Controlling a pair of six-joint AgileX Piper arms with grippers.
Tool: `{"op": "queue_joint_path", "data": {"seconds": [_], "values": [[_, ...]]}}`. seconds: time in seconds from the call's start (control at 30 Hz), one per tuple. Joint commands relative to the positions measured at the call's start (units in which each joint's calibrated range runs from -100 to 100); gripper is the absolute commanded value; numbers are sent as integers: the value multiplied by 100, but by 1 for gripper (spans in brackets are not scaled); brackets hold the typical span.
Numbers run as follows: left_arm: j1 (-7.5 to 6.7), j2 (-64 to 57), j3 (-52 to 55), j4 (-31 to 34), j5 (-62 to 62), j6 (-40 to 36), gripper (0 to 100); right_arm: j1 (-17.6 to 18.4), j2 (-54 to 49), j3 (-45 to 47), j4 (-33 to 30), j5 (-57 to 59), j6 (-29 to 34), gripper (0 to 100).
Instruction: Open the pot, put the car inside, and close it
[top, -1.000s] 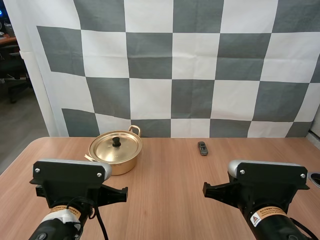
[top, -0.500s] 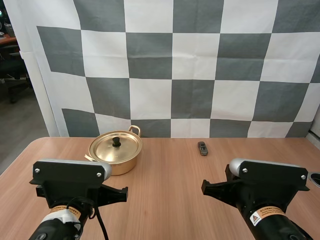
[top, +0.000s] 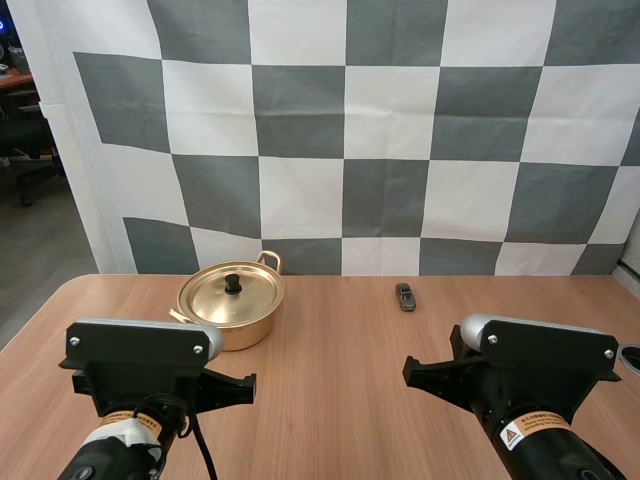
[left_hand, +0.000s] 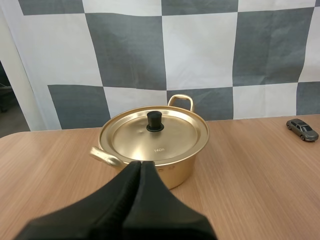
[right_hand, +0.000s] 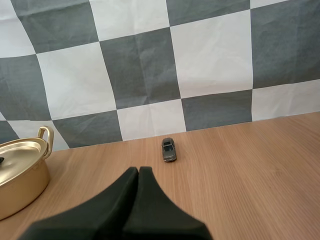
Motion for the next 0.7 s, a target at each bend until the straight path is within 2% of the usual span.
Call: {"op": "queue_joint_path", "data": {"seconds": [0.0, 0.27, 0.4, 0.5, 0.57, 0.67], "values": [[3, 0, 0, 3, -6, 6, 0, -1, 0, 0, -4, -3, 0, 0], [3, 0, 0, 3, -6, 6, 0, -1, 0, 0, -119, 17, 0, 0], [3, 0, 0, 30, -6, 6, 0, -1, 0, 0, -904, 1, 0, 0], [3, 0, 0, 507, -43, 90, 0, -1, 0, 0, -1541, -83, 0, 0], [3, 0, 0, 1008, -258, 166, 0, -1, 0, 0, -2241, -538, 0, 0], [3, 0, -122, 1471, -671, 166, 0, -1, 0, 0, -3812, -728, 0, 0]]}}
